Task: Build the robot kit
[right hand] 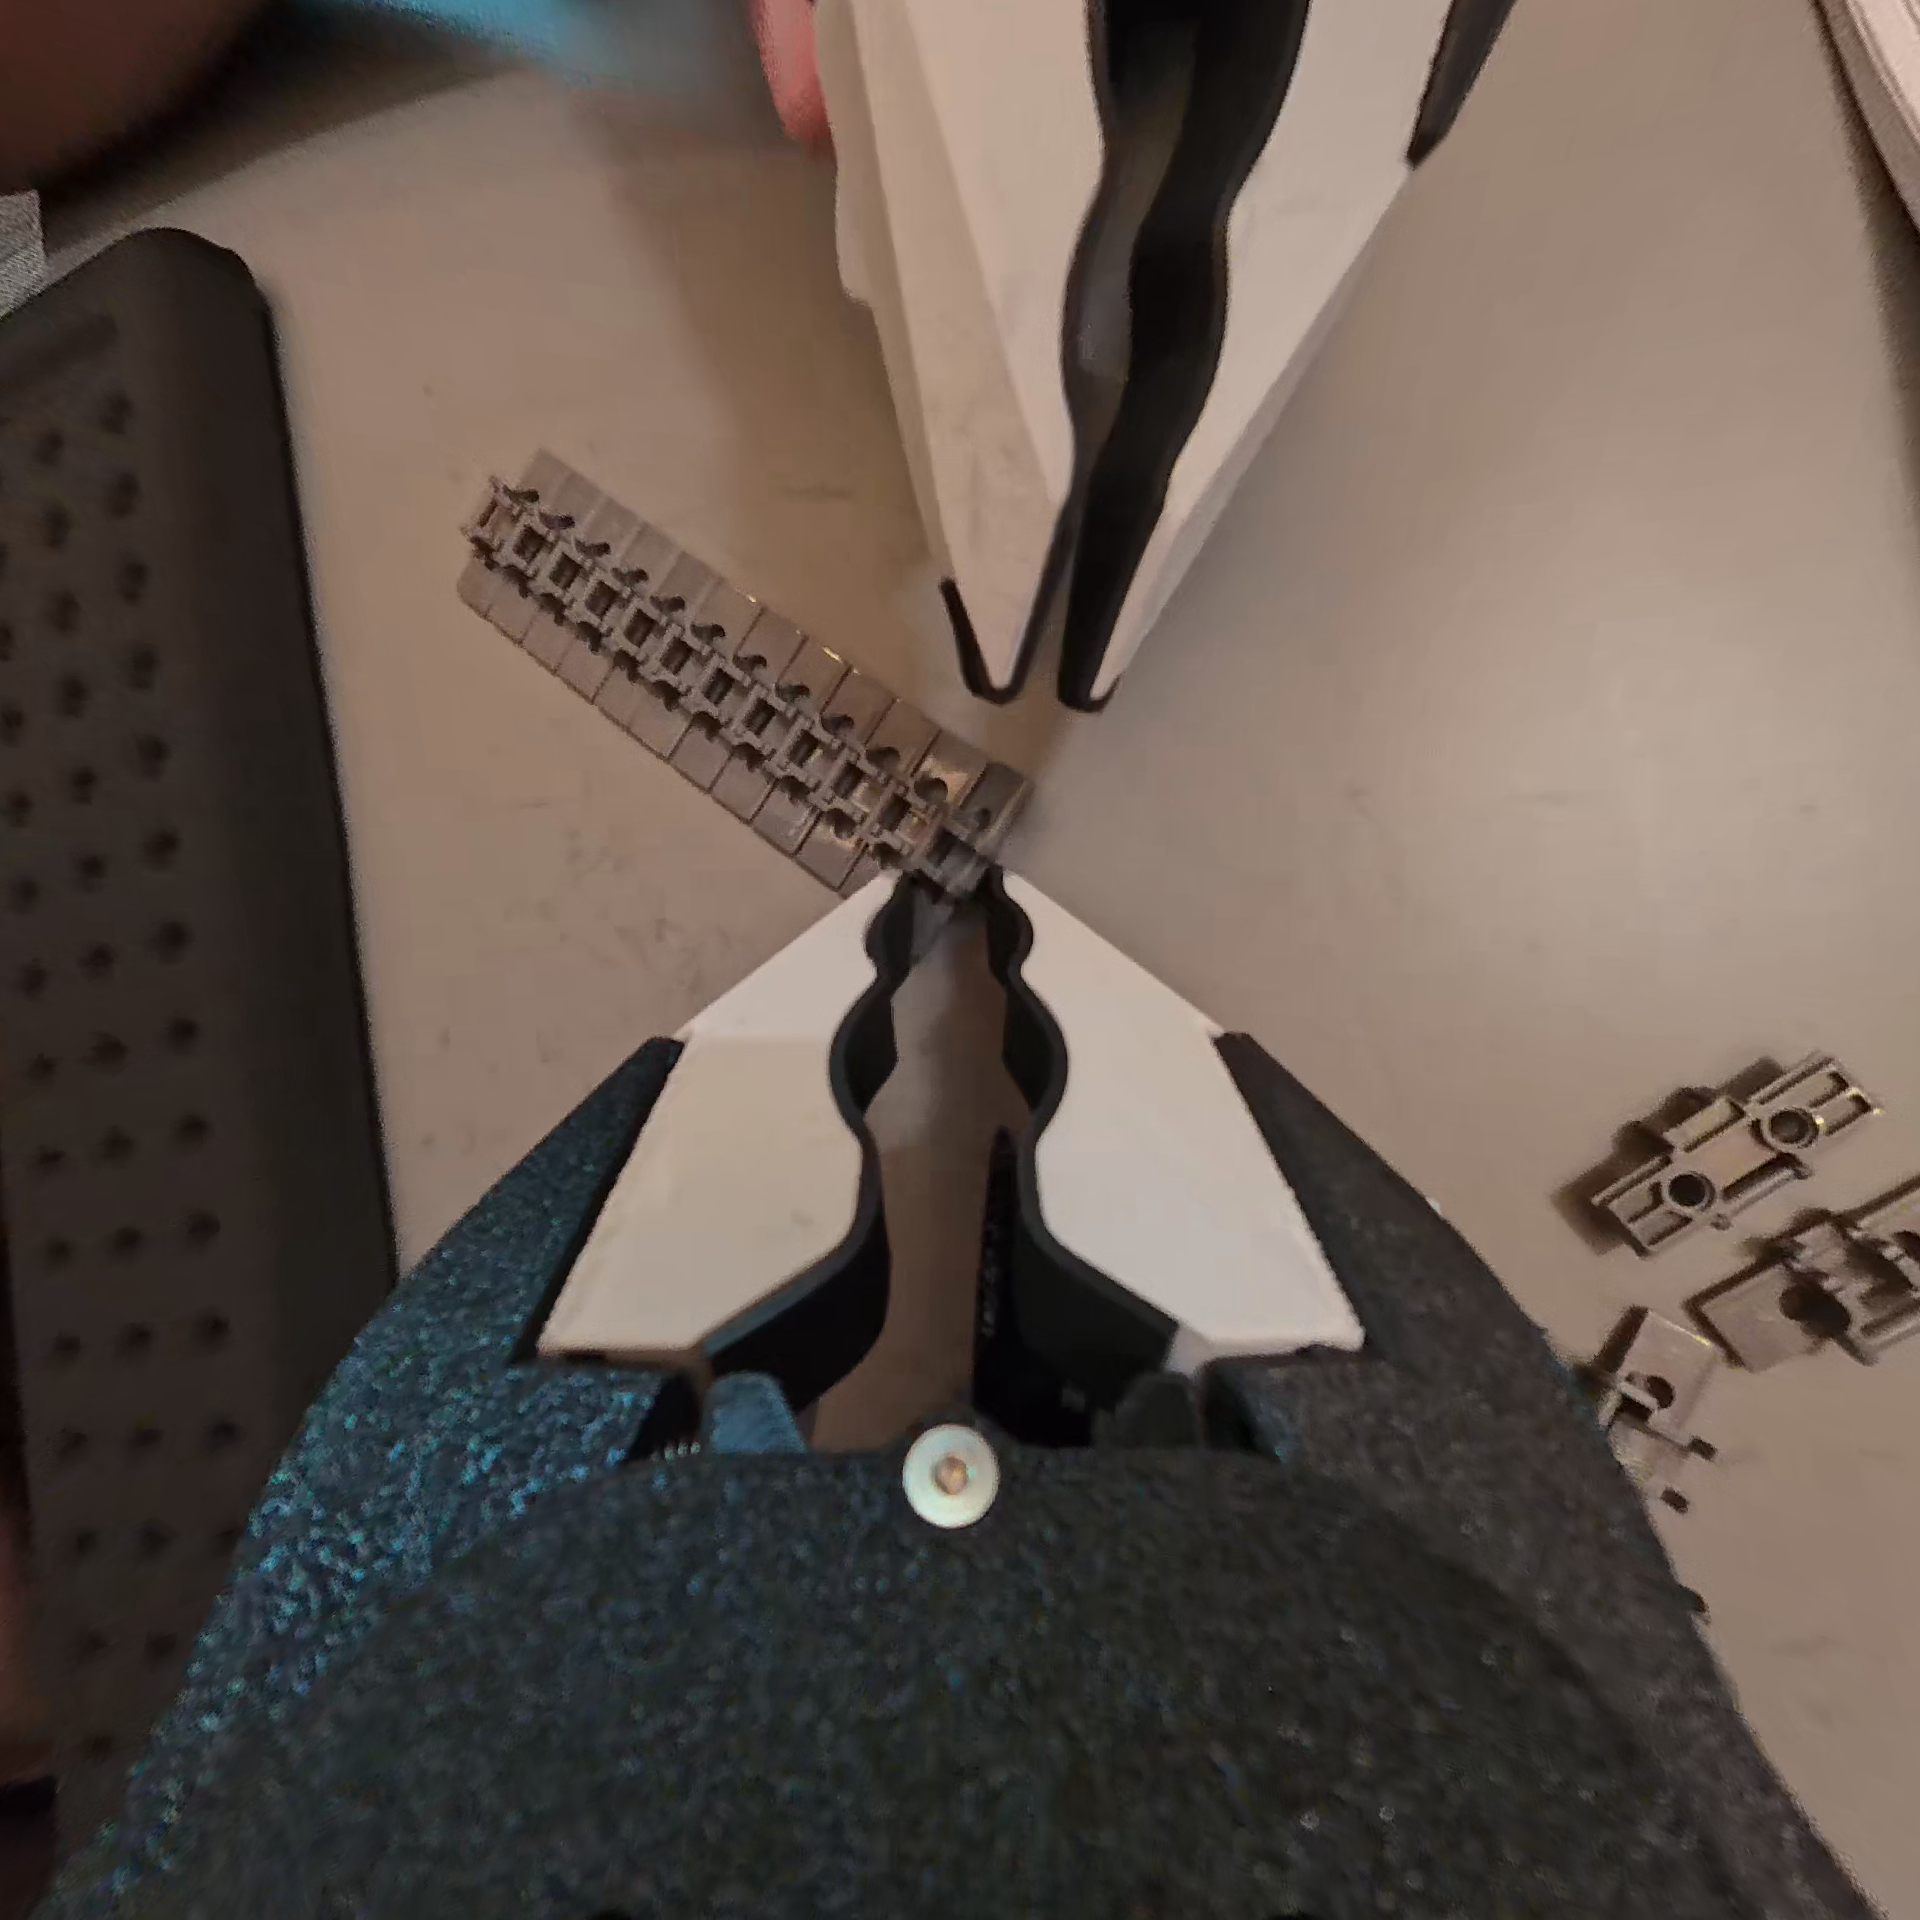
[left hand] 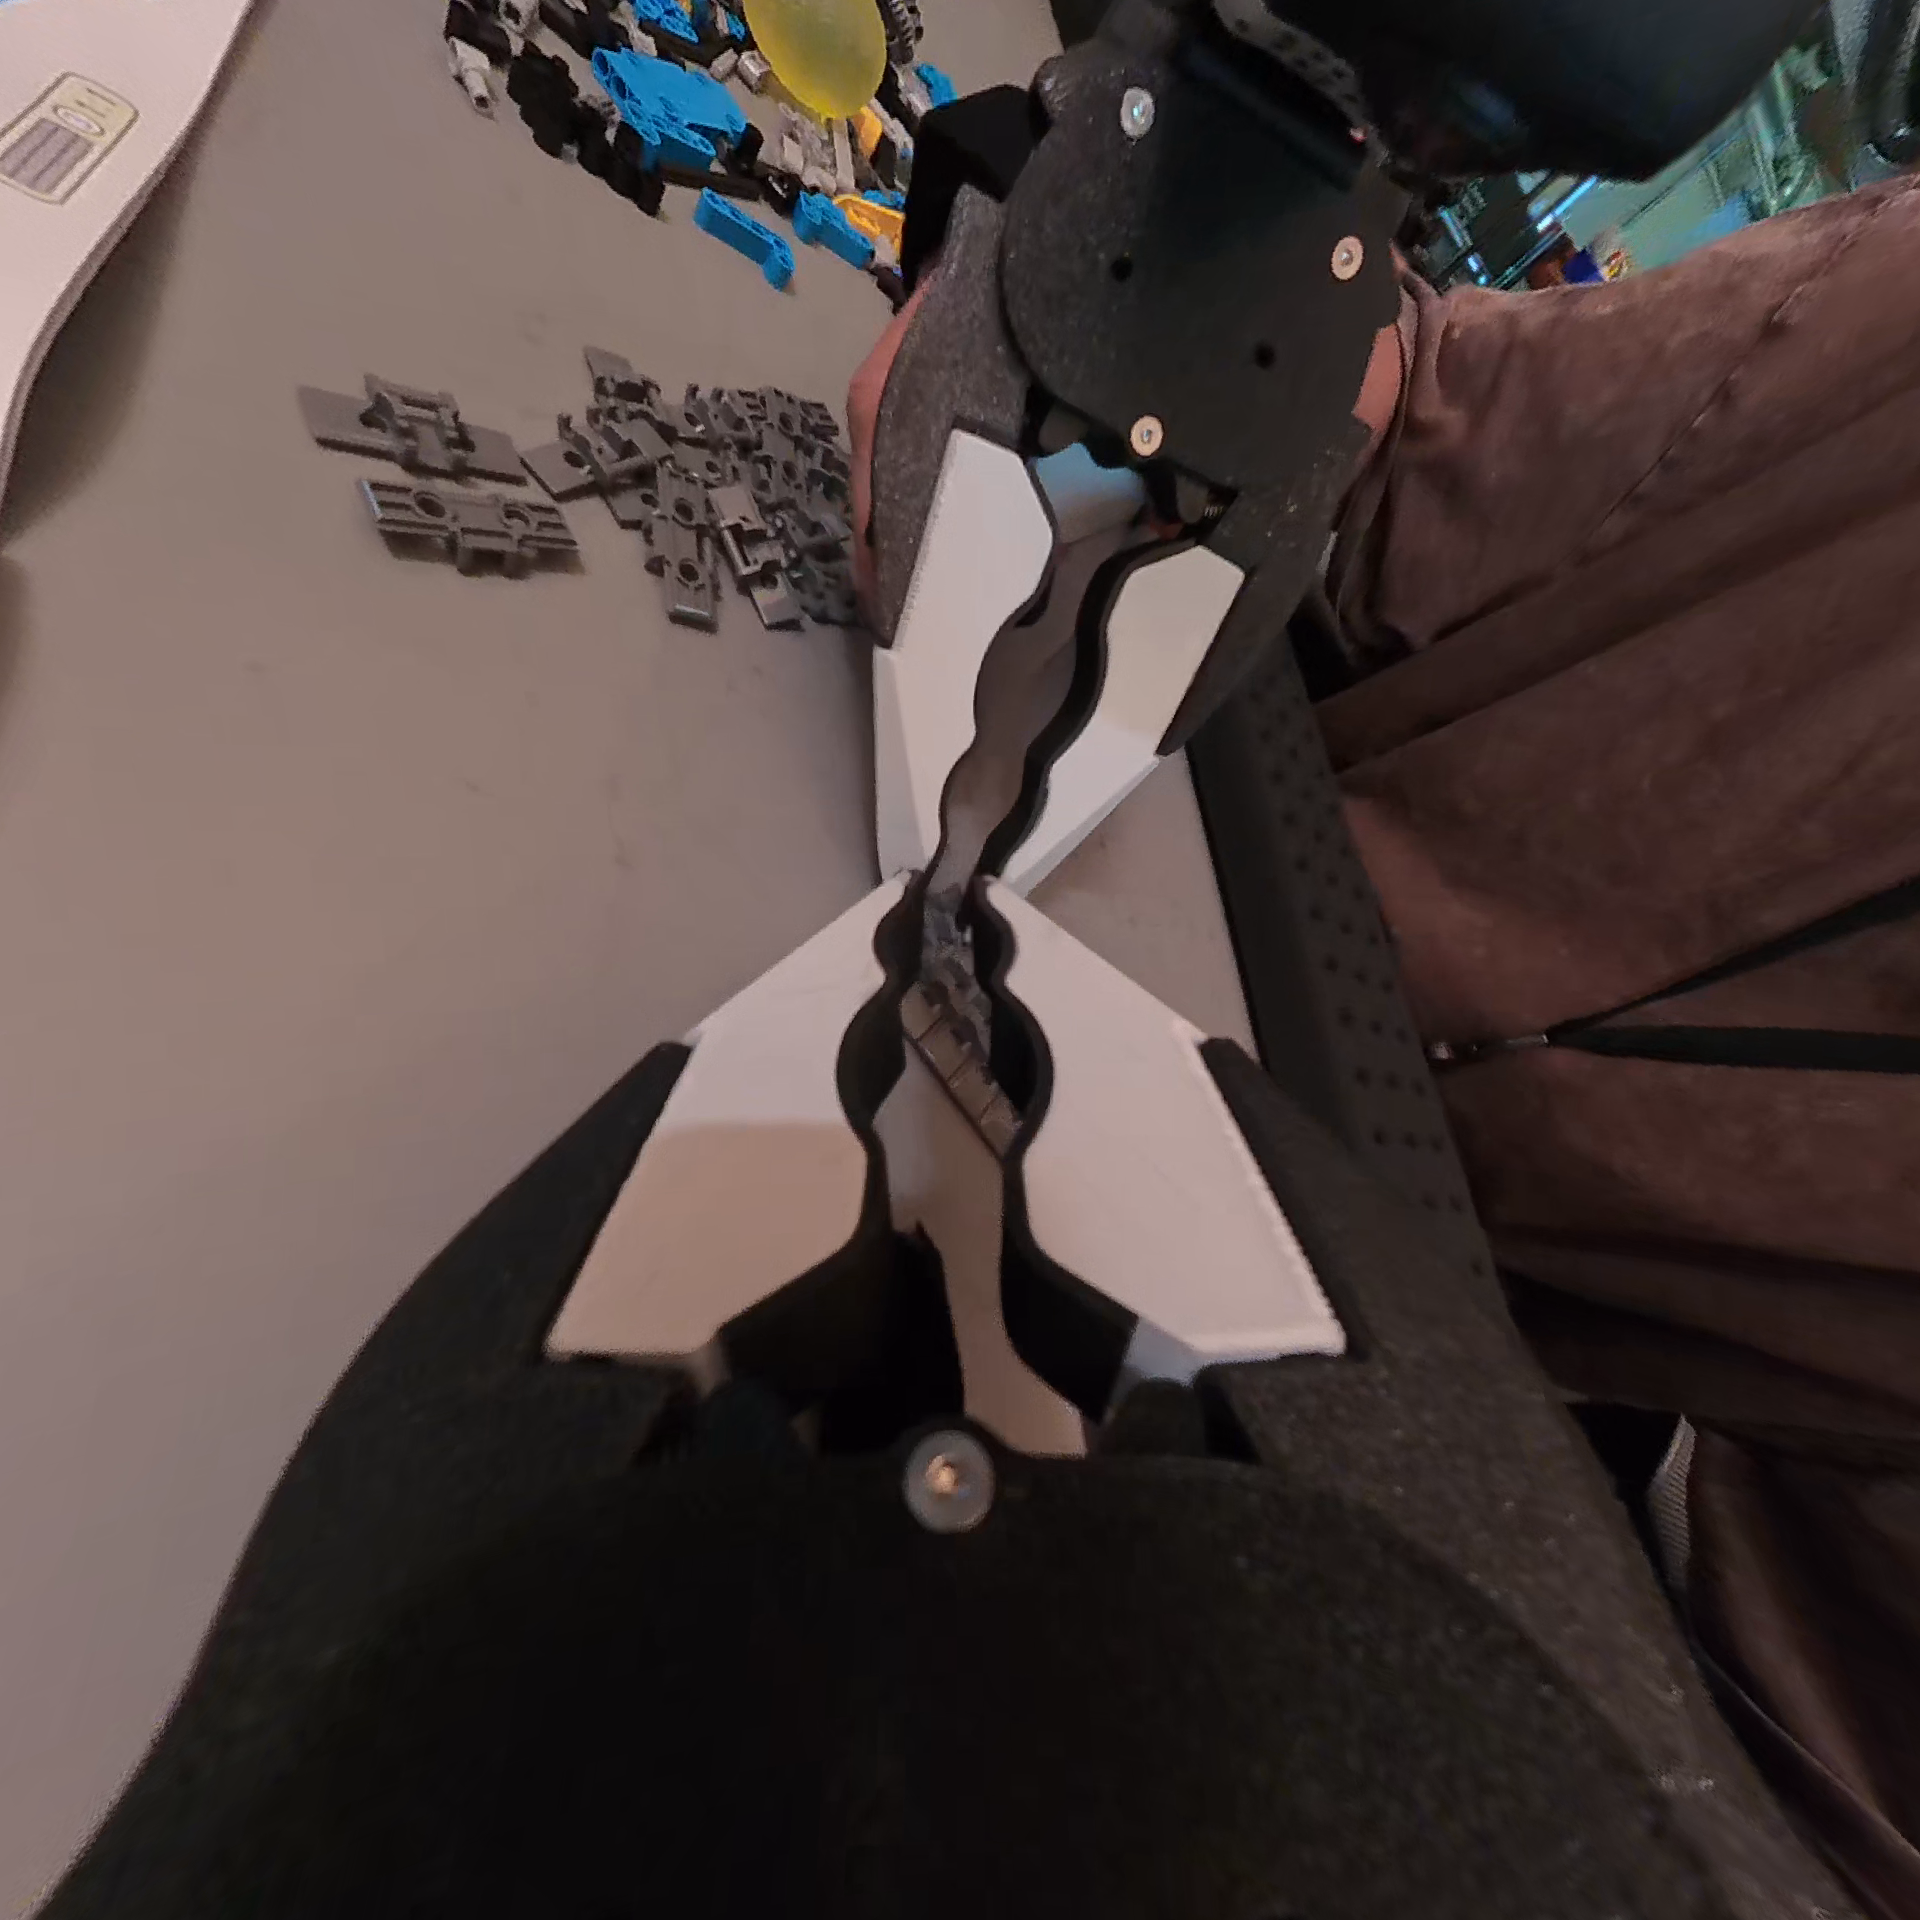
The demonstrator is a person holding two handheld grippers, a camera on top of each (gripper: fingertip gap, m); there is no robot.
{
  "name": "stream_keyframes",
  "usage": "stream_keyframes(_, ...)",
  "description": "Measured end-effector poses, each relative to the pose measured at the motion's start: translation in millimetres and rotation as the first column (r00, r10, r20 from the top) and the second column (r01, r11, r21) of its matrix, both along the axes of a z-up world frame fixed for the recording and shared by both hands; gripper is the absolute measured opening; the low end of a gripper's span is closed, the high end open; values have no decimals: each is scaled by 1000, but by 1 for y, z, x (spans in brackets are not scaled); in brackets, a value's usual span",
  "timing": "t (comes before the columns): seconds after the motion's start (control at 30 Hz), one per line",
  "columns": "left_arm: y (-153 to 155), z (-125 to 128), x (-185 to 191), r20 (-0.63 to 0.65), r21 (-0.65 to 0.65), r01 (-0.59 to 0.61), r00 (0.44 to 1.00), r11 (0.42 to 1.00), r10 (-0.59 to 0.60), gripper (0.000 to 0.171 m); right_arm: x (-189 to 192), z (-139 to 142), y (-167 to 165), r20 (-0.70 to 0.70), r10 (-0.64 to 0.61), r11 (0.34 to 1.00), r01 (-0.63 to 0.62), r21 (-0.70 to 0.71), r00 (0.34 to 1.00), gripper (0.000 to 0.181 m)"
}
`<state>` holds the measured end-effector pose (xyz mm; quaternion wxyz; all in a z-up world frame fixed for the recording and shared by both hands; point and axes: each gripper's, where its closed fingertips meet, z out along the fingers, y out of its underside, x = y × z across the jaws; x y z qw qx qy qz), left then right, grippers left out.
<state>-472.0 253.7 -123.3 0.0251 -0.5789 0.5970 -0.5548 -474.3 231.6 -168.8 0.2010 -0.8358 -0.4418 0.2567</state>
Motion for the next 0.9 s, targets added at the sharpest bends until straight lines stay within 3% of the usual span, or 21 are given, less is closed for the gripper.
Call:
stream_keyframes(0.27,-3,-8,-17,-90,-17,15,996,1000,-16,38,4,10,5,21,21,989,-24,149,1000,10)
stream_keyframes(0.47,-17,-29,-12,-177,-66,65,981,996,-76,36,4,23,11,54,45,952,-59,301,998,8)
stream_keyframes(0.53,-19,-22,-8,-134,-67,65,988,996,-74,29,6,25,13,65,47,940,-67,335,997,8)
stream_keyframes(0.63,-16,-20,-4,-99,-37,56,993,998,-60,8,9,24,14,56,48,943,-64,328,997,6)
stream_keyframes(0.77,-14,-18,-2,-61,40,57,997,998,-55,8,9,25,13,-65,42,971,-26,238,997,7)
stream_keyframes(0.9,-16,-8,2,3,24,58,998,998,-58,7,7,31,12,-246,29,994,-2,108,969,16)
